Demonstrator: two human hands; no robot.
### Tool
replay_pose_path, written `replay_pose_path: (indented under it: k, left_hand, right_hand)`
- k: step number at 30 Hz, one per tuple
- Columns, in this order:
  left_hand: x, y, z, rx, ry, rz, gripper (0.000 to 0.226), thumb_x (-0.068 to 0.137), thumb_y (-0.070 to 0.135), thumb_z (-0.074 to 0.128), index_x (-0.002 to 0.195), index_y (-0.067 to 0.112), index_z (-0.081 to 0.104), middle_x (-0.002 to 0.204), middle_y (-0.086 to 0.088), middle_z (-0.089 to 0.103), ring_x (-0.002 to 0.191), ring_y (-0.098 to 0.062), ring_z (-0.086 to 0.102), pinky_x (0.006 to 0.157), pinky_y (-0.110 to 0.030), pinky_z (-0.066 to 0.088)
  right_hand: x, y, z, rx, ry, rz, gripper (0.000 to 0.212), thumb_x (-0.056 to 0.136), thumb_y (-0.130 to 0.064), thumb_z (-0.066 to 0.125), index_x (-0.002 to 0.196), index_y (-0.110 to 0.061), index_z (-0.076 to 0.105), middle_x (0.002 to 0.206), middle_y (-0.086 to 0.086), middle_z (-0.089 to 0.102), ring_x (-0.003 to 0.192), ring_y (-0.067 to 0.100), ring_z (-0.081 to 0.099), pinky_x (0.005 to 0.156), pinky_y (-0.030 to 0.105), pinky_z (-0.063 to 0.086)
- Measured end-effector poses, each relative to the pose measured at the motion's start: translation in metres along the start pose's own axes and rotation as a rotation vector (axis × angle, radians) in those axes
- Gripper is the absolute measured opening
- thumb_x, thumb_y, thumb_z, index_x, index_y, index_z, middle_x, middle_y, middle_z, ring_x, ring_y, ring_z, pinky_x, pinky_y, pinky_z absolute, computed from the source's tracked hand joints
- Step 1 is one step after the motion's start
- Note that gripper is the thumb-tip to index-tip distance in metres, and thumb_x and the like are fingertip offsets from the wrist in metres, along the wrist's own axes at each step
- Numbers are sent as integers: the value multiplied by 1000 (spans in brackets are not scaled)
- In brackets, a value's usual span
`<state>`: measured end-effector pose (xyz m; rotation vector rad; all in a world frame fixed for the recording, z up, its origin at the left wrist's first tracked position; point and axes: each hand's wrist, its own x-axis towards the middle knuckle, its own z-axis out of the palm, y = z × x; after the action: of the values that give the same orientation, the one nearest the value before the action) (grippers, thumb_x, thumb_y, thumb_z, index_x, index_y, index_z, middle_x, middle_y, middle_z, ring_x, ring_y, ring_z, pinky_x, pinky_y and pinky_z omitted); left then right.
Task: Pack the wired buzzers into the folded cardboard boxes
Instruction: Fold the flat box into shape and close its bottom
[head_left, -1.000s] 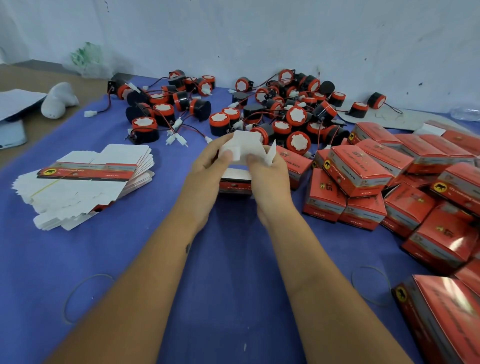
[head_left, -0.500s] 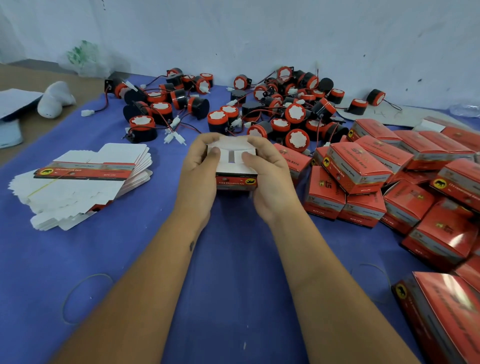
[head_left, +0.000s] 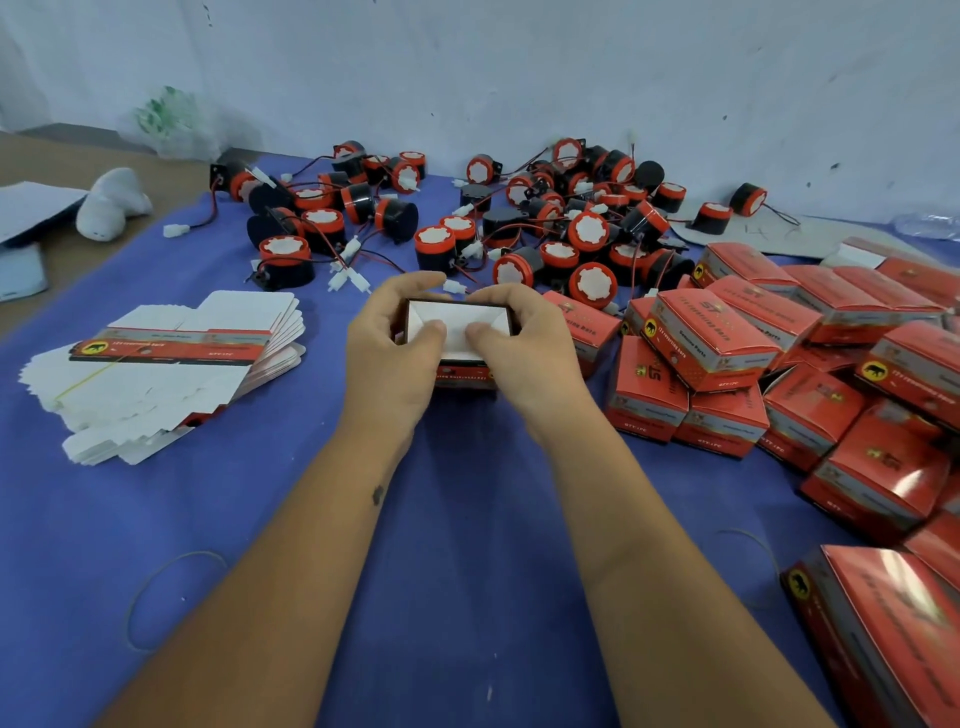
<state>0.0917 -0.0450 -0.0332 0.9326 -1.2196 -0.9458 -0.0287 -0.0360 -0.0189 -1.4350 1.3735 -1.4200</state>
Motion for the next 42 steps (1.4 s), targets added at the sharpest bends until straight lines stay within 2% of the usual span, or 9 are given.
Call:
replay_pose_path:
  k: [5,12,18,24,28,32,35,39,42]
  left_hand:
    - [4,-3,-5,56,-23,-111,42,89,5,59,125,28,61,114,7,66,91,-2,65,69,-15,53]
    - [5,-6,-10,50,-181,-218,48,97,15,52,132,48,49,113,12,67,93,-4,68,79,-22,53]
    - [3,-4,-11,165,-268,-89,57,97,8,53,125,56,46,99,42,60,87,12,61,70,-8,47]
    - [8,8,-1,66,-173,-221,40,97,53,42,137,55,41,160,4,29,141,-11,34,114,-31,30]
    - [9,5,-7,59,-144,-303,82,78,71,45,153,42,25,163,3,19,148,-16,22,119,-42,21]
    - [13,-1,-23,67,-138,-315,57,81,53,60,125,16,61,114,-1,71,111,-21,65,93,-34,53]
    - [21,-6,-28,105,37,-233,27,87,34,70,112,26,63,108,7,71,102,-10,67,83,-24,52]
    - [22,-9,-30,109,248,-69,46,81,17,78,118,25,51,108,17,60,92,11,62,67,-4,46]
    - [24,-13,-32,137,259,-44,62,79,15,78,125,33,41,114,20,51,98,5,60,65,-2,45]
  right_hand:
    - [-2,4,0,-191,23,60,29,77,-44,56,103,-33,62,103,-6,65,98,17,61,78,37,54]
    - [-4,-3,-7,166,18,321,29,96,-51,48,114,-34,63,106,-2,69,89,20,67,60,31,55]
    - [-9,-3,-5,209,21,177,26,99,-39,48,105,-30,72,102,-8,72,93,16,69,68,28,56]
    - [-10,4,1,217,111,130,28,99,-36,50,104,-25,75,111,-12,70,111,5,59,98,35,48]
    - [-10,7,4,333,178,-14,27,90,-2,58,96,-24,73,126,0,57,113,10,58,90,26,52]
    - [-9,15,11,245,69,-29,47,85,7,56,120,-25,57,136,4,48,121,17,54,85,29,56]
    - [-2,18,17,107,43,-52,50,87,0,60,128,-25,49,135,-5,47,116,1,51,85,15,51]
    - [29,11,28,-65,107,-94,41,90,-3,55,126,-23,51,127,-5,45,113,8,47,83,11,42]
    - [64,7,27,-347,186,-104,39,88,-1,52,125,-14,53,125,4,44,114,20,44,92,30,43]
